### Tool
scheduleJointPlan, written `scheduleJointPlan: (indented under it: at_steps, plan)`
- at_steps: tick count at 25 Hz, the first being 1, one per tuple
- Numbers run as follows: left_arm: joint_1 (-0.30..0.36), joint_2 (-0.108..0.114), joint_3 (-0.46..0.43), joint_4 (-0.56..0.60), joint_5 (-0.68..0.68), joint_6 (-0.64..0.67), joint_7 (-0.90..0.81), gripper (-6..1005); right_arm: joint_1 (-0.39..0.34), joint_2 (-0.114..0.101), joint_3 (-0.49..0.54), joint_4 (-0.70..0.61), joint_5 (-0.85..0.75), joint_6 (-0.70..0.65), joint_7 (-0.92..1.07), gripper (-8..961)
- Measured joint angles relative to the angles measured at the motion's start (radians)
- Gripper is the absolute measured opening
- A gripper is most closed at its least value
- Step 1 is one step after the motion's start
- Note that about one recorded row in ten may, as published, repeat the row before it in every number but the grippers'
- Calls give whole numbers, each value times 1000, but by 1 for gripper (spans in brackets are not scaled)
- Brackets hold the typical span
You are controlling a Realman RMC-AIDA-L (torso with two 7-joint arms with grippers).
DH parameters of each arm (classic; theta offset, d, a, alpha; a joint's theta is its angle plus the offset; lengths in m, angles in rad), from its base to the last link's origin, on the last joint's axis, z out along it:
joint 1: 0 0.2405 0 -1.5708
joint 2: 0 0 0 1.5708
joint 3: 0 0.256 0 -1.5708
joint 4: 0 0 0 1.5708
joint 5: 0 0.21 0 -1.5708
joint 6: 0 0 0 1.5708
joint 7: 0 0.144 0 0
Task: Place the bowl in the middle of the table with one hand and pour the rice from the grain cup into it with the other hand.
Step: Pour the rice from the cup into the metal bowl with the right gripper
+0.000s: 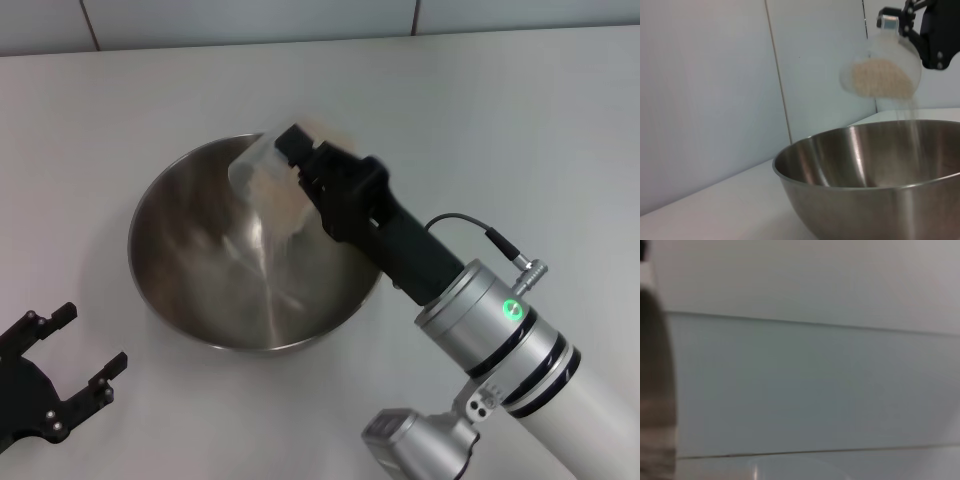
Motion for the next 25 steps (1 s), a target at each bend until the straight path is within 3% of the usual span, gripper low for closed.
scheduleJointPlan:
  at_steps: [6,18,22,25]
  plan:
    - [0,2,0,3,0,0,0,754,-9,0,-2,5,-22,67,-392,0]
    - [-2,2,0,5,0,1,0,755,-11,0,-13,28,-34,126,-778,0]
    - [-2,2,0,4,0,1,0,755,-10,0,-3,44,-73,137,-781,1]
    - [-2,2,0,3,0,2,0,755,-17,0,9,80,-73,113,-631,1]
